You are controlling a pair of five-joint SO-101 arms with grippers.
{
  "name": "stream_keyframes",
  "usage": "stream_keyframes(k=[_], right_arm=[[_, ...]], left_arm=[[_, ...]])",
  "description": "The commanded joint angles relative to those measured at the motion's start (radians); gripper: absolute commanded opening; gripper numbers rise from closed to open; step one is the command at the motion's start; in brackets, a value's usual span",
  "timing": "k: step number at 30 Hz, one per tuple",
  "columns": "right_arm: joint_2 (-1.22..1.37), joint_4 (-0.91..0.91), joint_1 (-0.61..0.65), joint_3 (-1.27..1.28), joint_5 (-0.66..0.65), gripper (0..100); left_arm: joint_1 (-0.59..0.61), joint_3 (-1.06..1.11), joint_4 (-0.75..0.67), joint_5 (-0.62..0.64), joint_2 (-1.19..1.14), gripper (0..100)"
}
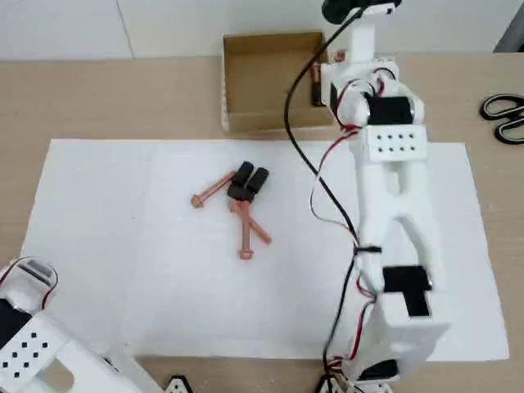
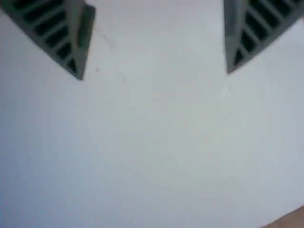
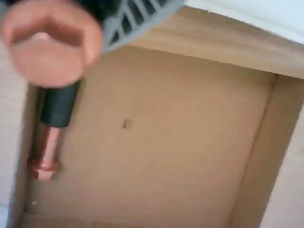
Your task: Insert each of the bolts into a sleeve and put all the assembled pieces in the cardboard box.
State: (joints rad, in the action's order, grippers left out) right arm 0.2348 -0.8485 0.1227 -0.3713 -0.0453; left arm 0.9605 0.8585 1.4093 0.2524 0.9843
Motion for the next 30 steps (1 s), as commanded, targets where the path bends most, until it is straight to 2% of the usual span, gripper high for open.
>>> stream_keyframes(k=[1, 14, 30], right_arm=[[0.084, 0.025, 0.033, -0.160, -0.005, 0.4], [0.377, 0.343, 0.071, -0.245, -0.006, 0.4], [0.593, 0.568, 0.076, -0.245, -0.011, 0.9]], left_arm=[[0.009, -0.048, 0.006, -0.008, 0.005, 18], [0.012, -0.048, 0.008, -0.006, 0.006, 18], [0.008, -0.045, 0.005, -0.003, 0.006, 18]])
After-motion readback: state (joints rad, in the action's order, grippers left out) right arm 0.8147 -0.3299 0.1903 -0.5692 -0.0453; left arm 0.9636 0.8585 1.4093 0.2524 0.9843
